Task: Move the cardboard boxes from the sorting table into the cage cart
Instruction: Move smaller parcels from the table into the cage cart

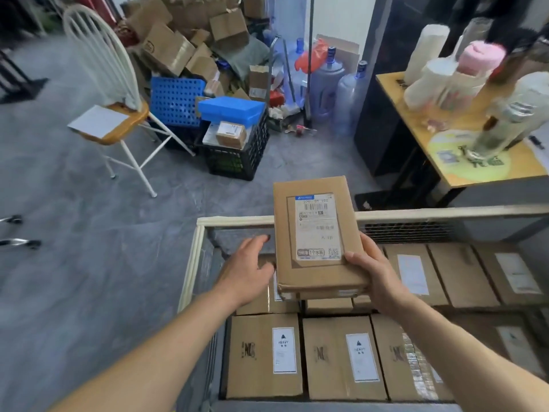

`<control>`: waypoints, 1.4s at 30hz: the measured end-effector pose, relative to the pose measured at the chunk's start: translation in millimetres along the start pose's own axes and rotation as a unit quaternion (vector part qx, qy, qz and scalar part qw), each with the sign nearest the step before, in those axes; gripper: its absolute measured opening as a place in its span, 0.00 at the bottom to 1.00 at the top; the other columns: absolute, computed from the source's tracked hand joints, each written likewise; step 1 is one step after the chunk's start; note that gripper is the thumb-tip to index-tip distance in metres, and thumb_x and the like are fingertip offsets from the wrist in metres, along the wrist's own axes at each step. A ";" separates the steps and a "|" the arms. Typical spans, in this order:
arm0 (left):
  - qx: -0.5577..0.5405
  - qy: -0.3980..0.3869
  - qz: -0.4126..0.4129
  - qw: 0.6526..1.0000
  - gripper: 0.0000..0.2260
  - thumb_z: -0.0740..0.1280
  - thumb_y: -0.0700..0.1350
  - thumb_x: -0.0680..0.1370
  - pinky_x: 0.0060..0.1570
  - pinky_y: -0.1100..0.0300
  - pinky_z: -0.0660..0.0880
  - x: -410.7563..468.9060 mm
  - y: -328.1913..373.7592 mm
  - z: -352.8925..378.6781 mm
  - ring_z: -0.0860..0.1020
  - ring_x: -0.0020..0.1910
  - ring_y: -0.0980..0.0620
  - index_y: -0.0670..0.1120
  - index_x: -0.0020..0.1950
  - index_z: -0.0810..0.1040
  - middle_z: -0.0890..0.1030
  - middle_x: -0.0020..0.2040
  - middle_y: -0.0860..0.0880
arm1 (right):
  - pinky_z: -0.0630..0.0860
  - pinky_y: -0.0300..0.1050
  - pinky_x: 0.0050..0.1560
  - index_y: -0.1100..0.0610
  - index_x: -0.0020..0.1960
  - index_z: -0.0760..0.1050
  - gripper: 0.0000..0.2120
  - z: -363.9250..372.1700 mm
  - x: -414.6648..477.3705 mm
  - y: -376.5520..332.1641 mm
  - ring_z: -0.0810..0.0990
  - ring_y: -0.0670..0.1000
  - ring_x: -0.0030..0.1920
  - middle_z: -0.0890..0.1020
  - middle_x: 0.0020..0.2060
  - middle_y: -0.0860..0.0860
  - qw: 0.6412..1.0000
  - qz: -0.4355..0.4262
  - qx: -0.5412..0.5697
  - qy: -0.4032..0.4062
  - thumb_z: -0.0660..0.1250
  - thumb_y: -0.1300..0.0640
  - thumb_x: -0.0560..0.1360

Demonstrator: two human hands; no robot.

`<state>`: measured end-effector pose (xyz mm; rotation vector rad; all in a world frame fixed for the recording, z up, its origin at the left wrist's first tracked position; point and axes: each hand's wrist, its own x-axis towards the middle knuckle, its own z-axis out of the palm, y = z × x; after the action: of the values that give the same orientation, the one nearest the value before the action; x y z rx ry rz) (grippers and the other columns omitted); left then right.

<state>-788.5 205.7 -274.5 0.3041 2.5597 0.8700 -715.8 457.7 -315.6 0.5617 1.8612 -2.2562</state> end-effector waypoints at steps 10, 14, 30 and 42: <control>-0.057 -0.044 -0.080 0.994 0.29 0.62 0.35 0.80 0.74 0.52 0.65 26.4 -118.9 53.2 0.66 0.74 0.53 0.51 0.80 0.62 0.65 0.77 0.54 | 0.79 0.49 0.50 0.47 0.74 0.68 0.41 49.7 50.1 125.7 0.84 0.55 0.57 0.84 0.58 0.53 0.996 0.083 0.032 0.002 0.76 0.46 0.63; -0.073 -0.051 -0.102 0.991 0.29 0.62 0.34 0.80 0.70 0.58 0.65 41.3 -153.1 76.8 0.67 0.71 0.56 0.52 0.79 0.63 0.68 0.75 0.55 | 0.77 0.52 0.55 0.48 0.73 0.68 0.37 57.7 72.2 167.4 0.82 0.57 0.60 0.83 0.61 0.54 0.994 0.108 0.027 -0.006 0.74 0.49 0.66; -0.173 -0.087 -0.186 0.963 0.34 0.61 0.31 0.80 0.38 0.73 0.65 106.4 -243.7 177.1 0.70 0.51 0.64 0.55 0.81 0.57 0.68 0.76 0.48 | 0.80 0.40 0.52 0.43 0.60 0.75 0.13 60.9 137.6 254.5 0.82 0.42 0.56 0.83 0.54 0.39 0.967 0.105 -0.225 0.045 0.70 0.54 0.78; -0.193 -0.118 -0.170 0.959 0.37 0.62 0.28 0.78 0.50 0.68 0.71 141.3 -239.8 235.0 0.64 0.62 0.59 0.51 0.82 0.53 0.69 0.74 0.47 | 0.65 0.38 0.36 0.54 0.44 0.69 0.13 30.1 160.9 276.6 0.71 0.46 0.42 0.71 0.46 0.50 0.893 0.084 -0.416 0.150 0.74 0.54 0.74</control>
<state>-824.6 189.9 -636.7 -0.1399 2.0797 1.0941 -769.9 388.0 -624.7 0.8749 2.5311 -1.1088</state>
